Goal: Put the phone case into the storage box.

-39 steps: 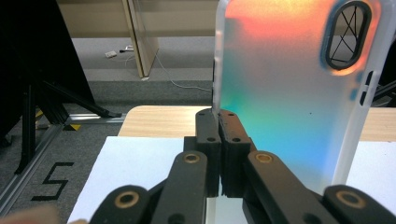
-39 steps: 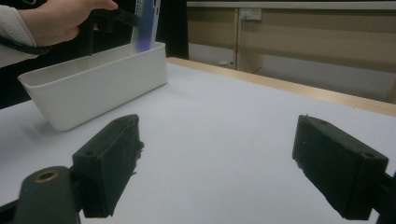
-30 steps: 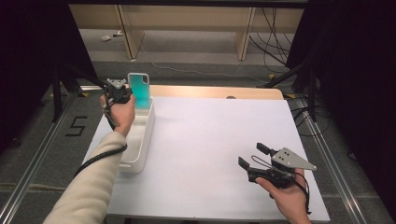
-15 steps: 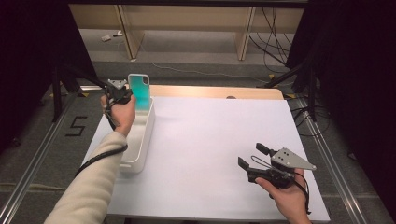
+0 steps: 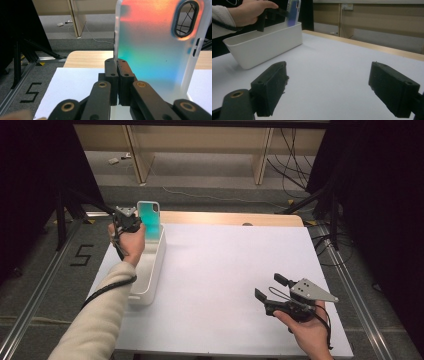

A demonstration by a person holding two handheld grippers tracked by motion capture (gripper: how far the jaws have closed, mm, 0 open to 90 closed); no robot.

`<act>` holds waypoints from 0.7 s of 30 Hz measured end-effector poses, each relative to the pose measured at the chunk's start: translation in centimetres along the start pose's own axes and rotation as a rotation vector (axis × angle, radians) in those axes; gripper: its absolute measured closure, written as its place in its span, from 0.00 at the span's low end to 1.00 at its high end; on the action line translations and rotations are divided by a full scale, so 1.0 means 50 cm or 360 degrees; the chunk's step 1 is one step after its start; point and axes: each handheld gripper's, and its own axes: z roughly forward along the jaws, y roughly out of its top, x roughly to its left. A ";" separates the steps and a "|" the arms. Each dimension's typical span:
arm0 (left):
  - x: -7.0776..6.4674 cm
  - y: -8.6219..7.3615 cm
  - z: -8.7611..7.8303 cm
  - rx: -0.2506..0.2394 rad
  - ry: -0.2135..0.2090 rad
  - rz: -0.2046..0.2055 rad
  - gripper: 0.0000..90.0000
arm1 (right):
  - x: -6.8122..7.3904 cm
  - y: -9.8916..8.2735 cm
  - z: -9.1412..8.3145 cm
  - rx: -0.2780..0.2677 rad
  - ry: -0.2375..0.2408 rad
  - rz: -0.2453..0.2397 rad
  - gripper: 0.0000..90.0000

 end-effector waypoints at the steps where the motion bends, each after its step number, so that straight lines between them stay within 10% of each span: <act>1: -0.001 -0.001 0.000 -0.0001 0.0004 -0.0001 0.98 | 0.001 -0.001 0.002 -0.0015 0.0019 0.0012 0.18; 21: 0.000 -0.012 0.010 0.0011 -0.0001 0.0033 0.98 | 0.001 -0.001 0.002 0.0002 0.0009 0.0000 0.18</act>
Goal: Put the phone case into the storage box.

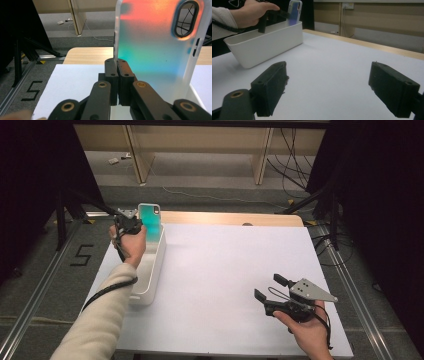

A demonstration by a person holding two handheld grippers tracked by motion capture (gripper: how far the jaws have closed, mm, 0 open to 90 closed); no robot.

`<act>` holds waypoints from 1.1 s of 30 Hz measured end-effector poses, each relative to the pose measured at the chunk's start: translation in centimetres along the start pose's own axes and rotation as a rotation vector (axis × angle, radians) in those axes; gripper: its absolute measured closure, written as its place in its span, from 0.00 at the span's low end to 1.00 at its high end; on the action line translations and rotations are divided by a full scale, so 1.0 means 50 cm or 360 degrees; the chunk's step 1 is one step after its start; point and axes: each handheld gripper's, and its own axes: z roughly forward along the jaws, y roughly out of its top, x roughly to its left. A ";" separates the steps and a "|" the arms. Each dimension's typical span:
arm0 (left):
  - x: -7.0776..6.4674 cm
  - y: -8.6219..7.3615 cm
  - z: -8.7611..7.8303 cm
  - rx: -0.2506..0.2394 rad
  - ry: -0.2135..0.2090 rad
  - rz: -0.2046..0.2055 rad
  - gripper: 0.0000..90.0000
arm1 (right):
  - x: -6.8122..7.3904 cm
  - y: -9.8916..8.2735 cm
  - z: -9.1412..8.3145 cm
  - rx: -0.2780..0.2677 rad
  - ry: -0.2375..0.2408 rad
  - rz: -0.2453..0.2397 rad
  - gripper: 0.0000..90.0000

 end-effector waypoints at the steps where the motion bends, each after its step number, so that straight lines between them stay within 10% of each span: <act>1: 0.000 0.000 0.000 0.0001 0.0001 0.0000 0.98 | 0.000 0.000 0.000 0.0001 -0.0001 -0.0001 0.18; 33: 0.004 -0.012 0.011 0.0044 0.0010 -0.0011 0.98 | 0.001 -0.003 0.005 0.0004 0.0012 0.0018 0.18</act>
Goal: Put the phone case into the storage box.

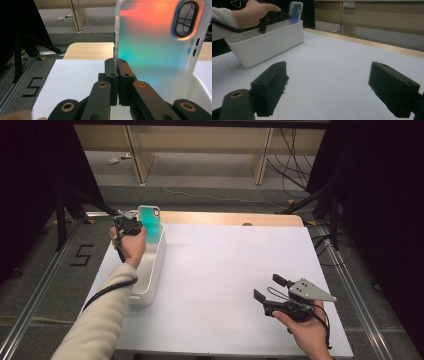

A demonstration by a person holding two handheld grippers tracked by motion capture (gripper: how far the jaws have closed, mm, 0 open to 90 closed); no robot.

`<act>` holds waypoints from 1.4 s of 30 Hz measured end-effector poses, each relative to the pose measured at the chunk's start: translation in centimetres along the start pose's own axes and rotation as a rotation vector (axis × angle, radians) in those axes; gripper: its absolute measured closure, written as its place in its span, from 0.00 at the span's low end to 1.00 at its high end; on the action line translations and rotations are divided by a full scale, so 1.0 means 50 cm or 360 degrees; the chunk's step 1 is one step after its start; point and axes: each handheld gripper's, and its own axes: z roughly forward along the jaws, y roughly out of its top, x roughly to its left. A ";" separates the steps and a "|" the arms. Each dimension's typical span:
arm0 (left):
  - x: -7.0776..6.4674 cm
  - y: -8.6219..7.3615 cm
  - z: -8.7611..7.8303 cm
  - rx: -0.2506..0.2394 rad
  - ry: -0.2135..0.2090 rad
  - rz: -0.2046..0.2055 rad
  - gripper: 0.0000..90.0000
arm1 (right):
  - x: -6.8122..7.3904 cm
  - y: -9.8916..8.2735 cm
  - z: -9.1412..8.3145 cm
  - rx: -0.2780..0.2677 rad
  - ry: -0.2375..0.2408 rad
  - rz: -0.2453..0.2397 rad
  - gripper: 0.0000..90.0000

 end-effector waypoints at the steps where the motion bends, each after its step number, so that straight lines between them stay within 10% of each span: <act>1: 0.000 0.000 0.000 0.0002 -0.0004 0.0000 0.98 | 0.000 0.000 0.000 0.0002 -0.0006 -0.0006 0.18; 42: -0.008 -0.013 0.010 0.0046 0.0006 0.0011 0.98 | -0.001 -0.001 0.000 0.0009 -0.0003 -0.0009 0.18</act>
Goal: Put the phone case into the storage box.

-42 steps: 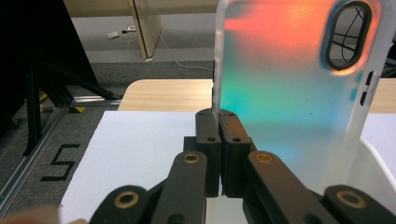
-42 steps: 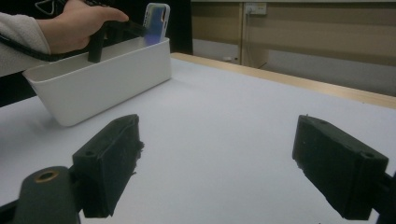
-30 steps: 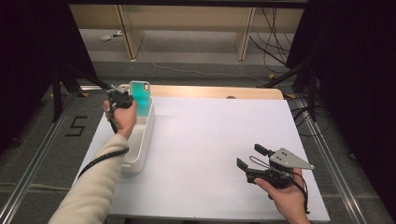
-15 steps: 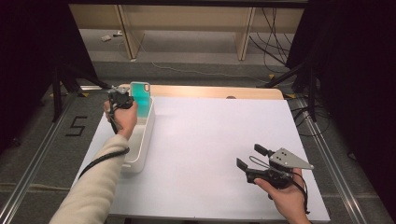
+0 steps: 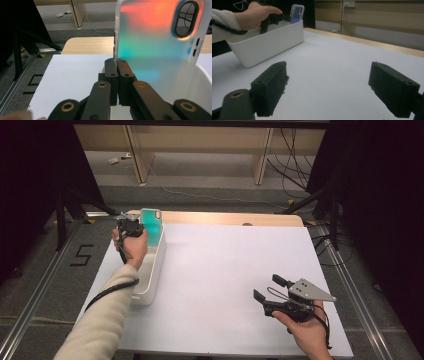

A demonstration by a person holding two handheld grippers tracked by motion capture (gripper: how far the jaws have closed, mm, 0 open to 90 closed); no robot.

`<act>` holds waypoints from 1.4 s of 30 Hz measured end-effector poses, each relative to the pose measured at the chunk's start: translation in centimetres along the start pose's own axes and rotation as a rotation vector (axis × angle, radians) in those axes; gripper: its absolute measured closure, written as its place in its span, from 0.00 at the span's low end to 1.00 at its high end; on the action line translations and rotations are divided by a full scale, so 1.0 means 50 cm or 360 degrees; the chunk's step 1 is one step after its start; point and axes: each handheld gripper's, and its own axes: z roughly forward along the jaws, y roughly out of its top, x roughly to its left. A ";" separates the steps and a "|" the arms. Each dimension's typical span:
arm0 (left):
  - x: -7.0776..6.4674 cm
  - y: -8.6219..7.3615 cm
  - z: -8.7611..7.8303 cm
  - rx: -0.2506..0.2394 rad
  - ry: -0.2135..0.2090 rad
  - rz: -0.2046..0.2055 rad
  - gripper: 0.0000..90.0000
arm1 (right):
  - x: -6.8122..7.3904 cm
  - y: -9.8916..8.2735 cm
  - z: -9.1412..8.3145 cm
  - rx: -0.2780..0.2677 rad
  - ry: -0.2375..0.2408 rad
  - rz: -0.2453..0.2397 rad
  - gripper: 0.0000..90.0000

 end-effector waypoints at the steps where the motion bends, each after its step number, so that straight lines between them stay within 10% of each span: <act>1: 0.000 0.000 0.000 0.0002 0.0003 -0.0001 0.98 | 0.000 0.000 0.000 -0.0001 -0.0003 0.0001 0.18; 27: 0.002 0.005 -0.004 0.0001 -0.0020 0.0036 0.90 | 0.001 0.000 0.000 0.0003 -0.0002 0.0003 0.18; 42: 0.010 0.016 -0.023 -0.0048 -0.0055 0.0030 0.68 | 0.001 -0.002 0.004 -0.0017 0.0012 0.0018 0.18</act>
